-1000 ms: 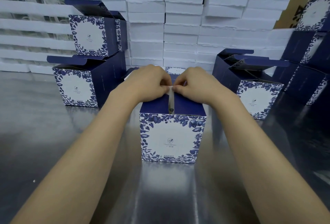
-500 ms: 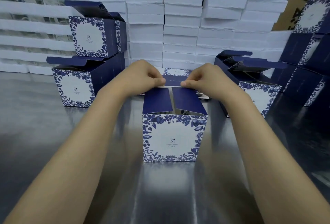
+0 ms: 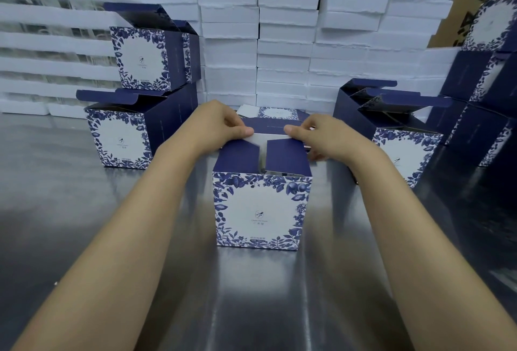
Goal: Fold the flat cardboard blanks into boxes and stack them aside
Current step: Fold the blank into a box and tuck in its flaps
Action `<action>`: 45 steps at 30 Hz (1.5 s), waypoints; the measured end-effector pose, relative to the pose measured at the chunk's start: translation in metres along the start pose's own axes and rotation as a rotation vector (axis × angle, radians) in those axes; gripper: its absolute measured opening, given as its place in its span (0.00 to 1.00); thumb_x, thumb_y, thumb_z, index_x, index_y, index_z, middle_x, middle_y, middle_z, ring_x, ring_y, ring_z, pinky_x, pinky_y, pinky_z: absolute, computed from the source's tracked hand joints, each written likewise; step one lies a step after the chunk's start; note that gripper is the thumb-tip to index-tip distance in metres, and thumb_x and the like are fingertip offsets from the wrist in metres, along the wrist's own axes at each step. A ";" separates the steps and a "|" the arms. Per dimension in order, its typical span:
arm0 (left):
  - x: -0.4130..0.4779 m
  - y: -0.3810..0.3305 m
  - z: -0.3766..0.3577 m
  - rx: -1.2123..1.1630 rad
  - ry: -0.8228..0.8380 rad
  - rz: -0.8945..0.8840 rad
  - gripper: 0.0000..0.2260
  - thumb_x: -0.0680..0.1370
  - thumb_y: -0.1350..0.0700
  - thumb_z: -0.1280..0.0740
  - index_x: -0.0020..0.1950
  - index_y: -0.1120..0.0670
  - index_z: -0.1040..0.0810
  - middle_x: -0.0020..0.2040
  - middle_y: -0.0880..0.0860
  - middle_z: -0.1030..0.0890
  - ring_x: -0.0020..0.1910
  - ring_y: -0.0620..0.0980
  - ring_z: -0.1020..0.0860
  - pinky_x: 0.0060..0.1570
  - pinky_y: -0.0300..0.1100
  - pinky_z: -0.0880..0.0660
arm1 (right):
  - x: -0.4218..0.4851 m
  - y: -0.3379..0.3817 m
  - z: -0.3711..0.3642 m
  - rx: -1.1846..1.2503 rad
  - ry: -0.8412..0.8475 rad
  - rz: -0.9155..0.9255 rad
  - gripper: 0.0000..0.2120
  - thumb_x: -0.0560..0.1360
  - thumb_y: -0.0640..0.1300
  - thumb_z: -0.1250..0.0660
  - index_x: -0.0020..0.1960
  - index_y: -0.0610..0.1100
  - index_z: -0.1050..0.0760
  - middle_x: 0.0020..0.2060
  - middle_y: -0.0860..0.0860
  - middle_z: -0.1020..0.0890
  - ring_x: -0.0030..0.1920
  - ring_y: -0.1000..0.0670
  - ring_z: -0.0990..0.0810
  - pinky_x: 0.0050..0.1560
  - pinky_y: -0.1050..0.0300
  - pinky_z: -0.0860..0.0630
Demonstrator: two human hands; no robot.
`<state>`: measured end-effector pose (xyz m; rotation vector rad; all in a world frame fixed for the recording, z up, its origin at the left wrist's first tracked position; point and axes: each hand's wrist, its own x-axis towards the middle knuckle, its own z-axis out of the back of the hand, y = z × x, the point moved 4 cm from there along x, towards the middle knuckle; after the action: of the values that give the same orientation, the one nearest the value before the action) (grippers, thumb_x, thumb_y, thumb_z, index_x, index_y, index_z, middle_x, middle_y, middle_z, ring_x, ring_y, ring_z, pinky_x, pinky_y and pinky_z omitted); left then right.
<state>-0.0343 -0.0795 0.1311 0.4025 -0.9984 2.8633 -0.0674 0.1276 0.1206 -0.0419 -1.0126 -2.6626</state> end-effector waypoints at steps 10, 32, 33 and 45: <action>0.005 0.008 0.004 -0.381 -0.079 0.141 0.30 0.71 0.60 0.24 0.71 0.56 0.30 0.43 0.51 0.17 0.42 0.49 0.21 0.56 0.50 0.23 | 0.004 -0.002 0.005 0.476 -0.176 0.113 0.40 0.70 0.35 0.25 0.76 0.48 0.41 0.49 0.50 0.19 0.46 0.53 0.19 0.49 0.63 0.23; -0.020 -0.016 0.007 0.261 0.494 -0.089 0.40 0.66 0.30 0.40 0.76 0.44 0.37 0.77 0.39 0.42 0.75 0.39 0.44 0.68 0.36 0.48 | -0.018 0.002 0.007 -0.038 0.451 0.229 0.36 0.53 0.67 0.23 0.61 0.73 0.28 0.68 0.73 0.38 0.72 0.65 0.41 0.71 0.58 0.41; -0.022 -0.022 0.006 0.245 0.502 -0.122 0.36 0.69 0.32 0.39 0.75 0.44 0.35 0.76 0.39 0.40 0.74 0.37 0.42 0.68 0.35 0.47 | -0.017 0.002 0.006 -0.070 0.448 0.230 0.38 0.52 0.66 0.22 0.61 0.73 0.29 0.67 0.74 0.39 0.72 0.64 0.41 0.71 0.58 0.40; -0.021 -0.035 0.021 -0.043 0.126 -0.322 0.06 0.77 0.44 0.32 0.49 0.31 0.19 0.48 0.41 0.15 0.55 0.45 0.20 0.61 0.48 0.27 | -0.023 0.021 0.033 0.193 0.040 0.423 0.06 0.71 0.48 0.25 0.48 0.54 0.15 0.42 0.56 0.14 0.44 0.59 0.17 0.52 0.63 0.24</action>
<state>-0.0037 -0.0647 0.1623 0.3395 -0.8813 2.5409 -0.0417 0.1406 0.1564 -0.1444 -1.1024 -2.1711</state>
